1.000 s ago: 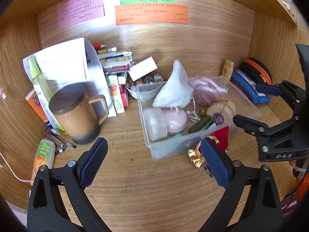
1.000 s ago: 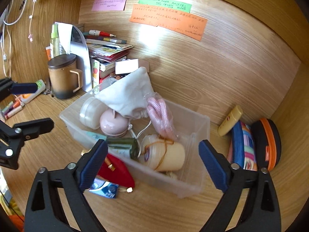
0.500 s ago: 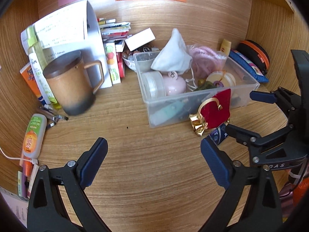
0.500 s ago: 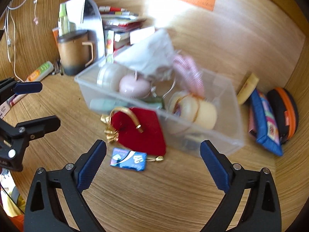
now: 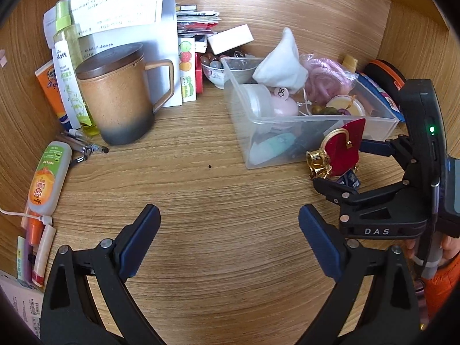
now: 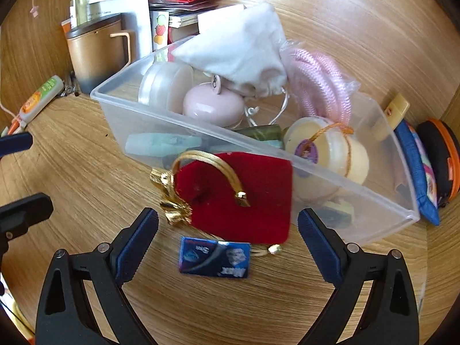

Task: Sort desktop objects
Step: 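Withdraw both tools from the box toward the red pouch and blue card pack, then grasp the blue Max card pack with the left tool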

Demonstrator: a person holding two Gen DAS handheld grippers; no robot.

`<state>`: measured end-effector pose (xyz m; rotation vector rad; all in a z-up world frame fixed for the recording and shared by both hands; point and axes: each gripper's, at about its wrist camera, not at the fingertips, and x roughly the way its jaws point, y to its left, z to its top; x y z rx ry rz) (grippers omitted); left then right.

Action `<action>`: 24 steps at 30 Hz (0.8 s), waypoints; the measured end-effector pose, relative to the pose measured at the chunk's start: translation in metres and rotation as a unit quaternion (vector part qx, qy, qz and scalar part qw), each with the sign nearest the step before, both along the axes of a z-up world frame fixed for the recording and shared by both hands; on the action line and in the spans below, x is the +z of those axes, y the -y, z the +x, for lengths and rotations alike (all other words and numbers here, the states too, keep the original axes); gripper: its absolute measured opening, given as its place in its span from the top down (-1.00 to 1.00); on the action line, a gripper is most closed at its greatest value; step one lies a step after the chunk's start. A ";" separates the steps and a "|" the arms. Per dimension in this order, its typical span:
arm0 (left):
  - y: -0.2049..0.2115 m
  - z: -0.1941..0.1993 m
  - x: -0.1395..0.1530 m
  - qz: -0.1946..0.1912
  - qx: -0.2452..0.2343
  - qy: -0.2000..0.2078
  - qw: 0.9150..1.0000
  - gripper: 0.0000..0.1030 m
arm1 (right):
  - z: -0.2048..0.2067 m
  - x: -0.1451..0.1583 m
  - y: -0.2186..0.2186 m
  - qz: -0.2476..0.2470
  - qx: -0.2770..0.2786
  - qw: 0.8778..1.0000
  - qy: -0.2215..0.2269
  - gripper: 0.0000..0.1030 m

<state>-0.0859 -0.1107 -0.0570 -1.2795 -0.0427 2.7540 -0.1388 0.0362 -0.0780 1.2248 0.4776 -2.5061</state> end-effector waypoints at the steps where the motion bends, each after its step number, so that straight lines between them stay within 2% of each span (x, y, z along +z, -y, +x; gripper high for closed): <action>1: 0.001 -0.001 -0.001 0.002 -0.001 0.003 1.000 -0.90 | 0.000 -0.001 0.002 0.003 -0.003 1.000 -0.003 -0.89; 6: 0.002 -0.005 -0.006 0.004 -0.007 0.007 1.000 -0.90 | 0.004 -0.003 0.007 -0.005 0.004 1.000 -0.008 -0.92; 9: 0.002 -0.007 -0.009 0.005 -0.009 0.010 1.000 -0.90 | 0.007 -0.002 0.006 -0.016 0.002 1.000 -0.012 -0.81; 13: 0.002 -0.010 -0.013 0.007 -0.012 0.016 1.000 -0.90 | 0.011 -0.002 0.005 -0.028 0.022 0.999 -0.009 -0.53; 14: 0.000 -0.011 -0.013 0.007 -0.014 0.016 1.000 -0.90 | 0.012 -0.001 0.004 -0.033 0.028 0.999 -0.007 -0.29; 18: -0.005 -0.011 -0.014 0.004 -0.021 0.017 1.000 -0.90 | 0.014 0.004 -0.003 -0.049 0.043 0.998 -0.005 0.02; 19: -0.007 -0.011 -0.014 0.003 -0.024 0.017 1.000 -0.90 | 0.014 0.007 -0.006 -0.061 0.049 0.997 0.001 0.16; 20: -0.010 -0.011 -0.014 0.001 -0.026 0.018 0.999 -0.90 | 0.015 0.009 -0.008 -0.070 0.053 0.996 0.007 0.42; 24: -0.019 -0.010 -0.014 -0.003 -0.035 0.019 0.999 -0.90 | 0.006 0.014 -0.016 -0.096 0.059 0.993 0.019 0.57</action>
